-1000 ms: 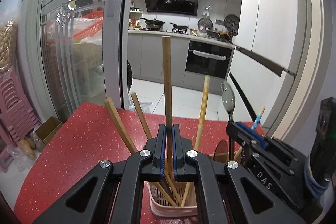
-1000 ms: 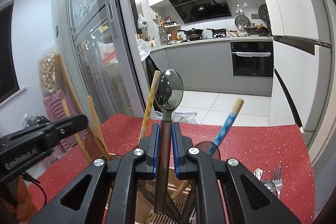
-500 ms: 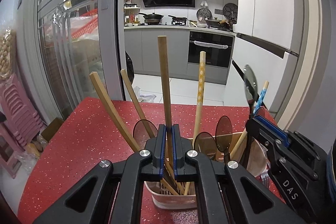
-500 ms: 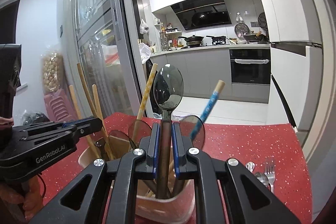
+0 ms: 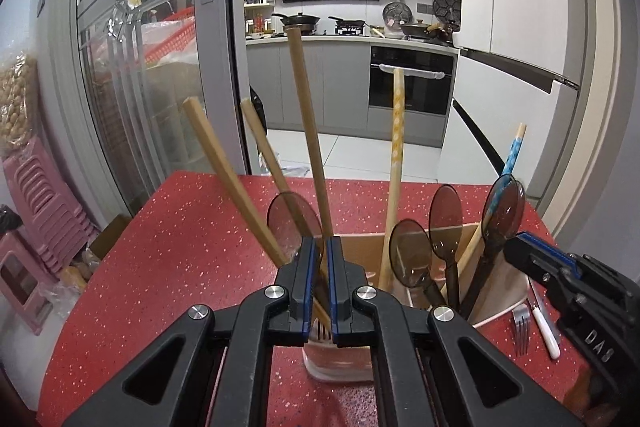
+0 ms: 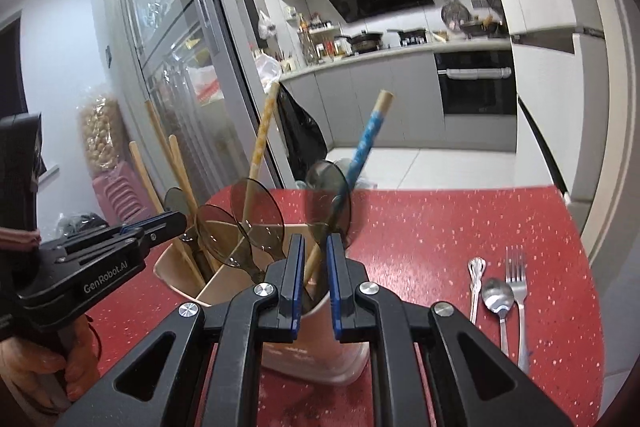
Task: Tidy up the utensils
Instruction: 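Open both tools to drop the spoon and chopstick into the holder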
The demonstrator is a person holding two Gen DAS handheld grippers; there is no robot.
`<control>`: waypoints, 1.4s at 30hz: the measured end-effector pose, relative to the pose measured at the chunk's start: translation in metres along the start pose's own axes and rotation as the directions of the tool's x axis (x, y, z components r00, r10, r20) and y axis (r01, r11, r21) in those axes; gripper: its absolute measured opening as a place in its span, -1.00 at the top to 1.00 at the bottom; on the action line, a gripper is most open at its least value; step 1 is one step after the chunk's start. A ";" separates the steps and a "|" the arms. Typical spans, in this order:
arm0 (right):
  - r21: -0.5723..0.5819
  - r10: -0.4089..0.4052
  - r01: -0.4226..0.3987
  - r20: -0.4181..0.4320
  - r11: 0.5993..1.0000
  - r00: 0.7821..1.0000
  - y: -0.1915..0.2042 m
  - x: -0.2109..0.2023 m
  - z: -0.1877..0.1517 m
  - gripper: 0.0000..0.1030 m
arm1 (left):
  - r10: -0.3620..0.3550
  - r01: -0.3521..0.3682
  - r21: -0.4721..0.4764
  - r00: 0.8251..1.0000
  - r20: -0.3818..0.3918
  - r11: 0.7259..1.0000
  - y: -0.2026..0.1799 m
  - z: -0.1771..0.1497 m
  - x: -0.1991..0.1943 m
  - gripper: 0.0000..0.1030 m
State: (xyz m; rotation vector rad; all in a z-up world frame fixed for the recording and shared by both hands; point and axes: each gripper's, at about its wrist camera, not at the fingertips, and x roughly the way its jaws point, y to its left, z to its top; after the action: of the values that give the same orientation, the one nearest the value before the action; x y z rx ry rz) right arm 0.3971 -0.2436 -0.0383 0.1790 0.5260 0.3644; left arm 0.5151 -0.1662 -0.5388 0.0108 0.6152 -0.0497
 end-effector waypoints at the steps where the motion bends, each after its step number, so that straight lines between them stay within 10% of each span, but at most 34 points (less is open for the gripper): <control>1: 0.007 0.005 -0.005 -0.008 1.000 1.000 -0.001 0.000 0.000 0.76 | 0.002 -0.002 -0.003 1.000 -0.003 1.000 0.001 -0.001 0.000 0.44; 34: 0.052 -0.018 0.027 -0.157 0.998 0.987 0.020 -0.048 -0.010 0.16 | 0.001 -0.004 -0.041 0.998 -0.059 0.999 0.015 -0.036 -0.042 0.44; 36: 0.059 -0.020 0.030 -0.164 0.998 0.986 0.022 -0.053 -0.013 0.09 | 0.000 -0.003 -0.052 0.998 -0.059 0.999 0.018 -0.039 -0.046 0.04; 37: 0.058 -0.025 0.035 -0.167 0.998 0.986 0.023 -0.055 -0.013 0.06 | 0.003 -0.006 -0.060 0.998 -0.062 0.998 0.020 -0.041 -0.048 -1.00; 42: 0.051 -0.057 0.067 -0.179 0.996 0.982 0.029 -0.067 -0.019 -0.19 | 0.023 -0.025 -0.060 0.999 -0.029 0.998 0.021 -0.052 -0.063 -1.00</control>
State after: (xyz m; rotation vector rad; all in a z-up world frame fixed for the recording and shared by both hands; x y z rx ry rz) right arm 0.3254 -0.2412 -0.0165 0.1858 0.7172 0.3058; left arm 0.4349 -0.1407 -0.5453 -0.0402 0.6451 -0.0079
